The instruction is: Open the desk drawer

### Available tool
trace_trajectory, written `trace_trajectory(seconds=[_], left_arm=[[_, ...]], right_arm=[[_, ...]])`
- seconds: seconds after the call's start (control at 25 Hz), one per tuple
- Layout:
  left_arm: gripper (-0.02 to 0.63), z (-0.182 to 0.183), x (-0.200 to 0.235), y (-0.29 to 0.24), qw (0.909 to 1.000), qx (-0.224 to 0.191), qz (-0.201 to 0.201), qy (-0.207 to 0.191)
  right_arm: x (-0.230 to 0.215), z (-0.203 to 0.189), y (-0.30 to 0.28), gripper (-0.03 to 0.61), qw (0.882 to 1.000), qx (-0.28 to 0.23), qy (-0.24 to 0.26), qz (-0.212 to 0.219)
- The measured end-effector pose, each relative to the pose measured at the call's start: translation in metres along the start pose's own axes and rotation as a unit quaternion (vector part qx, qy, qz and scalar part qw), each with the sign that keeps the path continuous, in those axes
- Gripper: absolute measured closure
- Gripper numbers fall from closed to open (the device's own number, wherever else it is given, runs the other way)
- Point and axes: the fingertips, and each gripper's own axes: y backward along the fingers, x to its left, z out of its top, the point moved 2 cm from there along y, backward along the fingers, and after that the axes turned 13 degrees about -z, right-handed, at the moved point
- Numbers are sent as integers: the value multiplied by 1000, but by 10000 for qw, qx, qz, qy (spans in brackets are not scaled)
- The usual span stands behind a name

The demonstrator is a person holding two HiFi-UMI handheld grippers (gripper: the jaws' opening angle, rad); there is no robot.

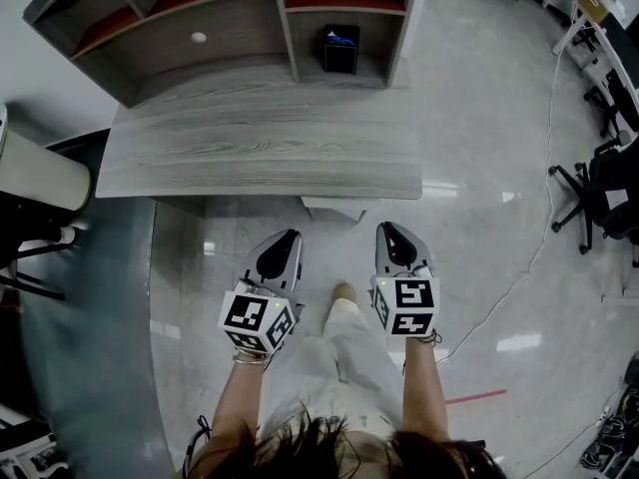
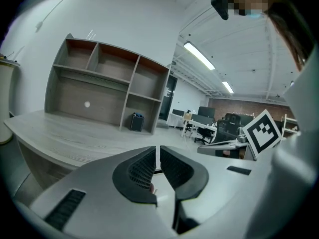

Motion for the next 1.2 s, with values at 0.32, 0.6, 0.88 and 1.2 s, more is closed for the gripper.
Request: trace_trajectory(seconds=[0.32, 0.6, 0.88, 1.2], left_arm=[[600, -13, 16, -10, 9997, 103, 187, 120], [600, -29, 24, -24, 9991, 217, 257, 240], [598, -44, 31, -32, 9986, 306, 315, 290], [591, -57, 37, -34, 9978, 421, 297, 421]], right_arm=[[-3, -10, -23, 555, 9998, 182, -80, 23], [-10, -24, -38, 555, 9993, 323, -147, 73], [-16, -41, -52, 554, 9987, 465, -192, 128], [-13, -53, -62, 551, 9979, 530, -303, 234]])
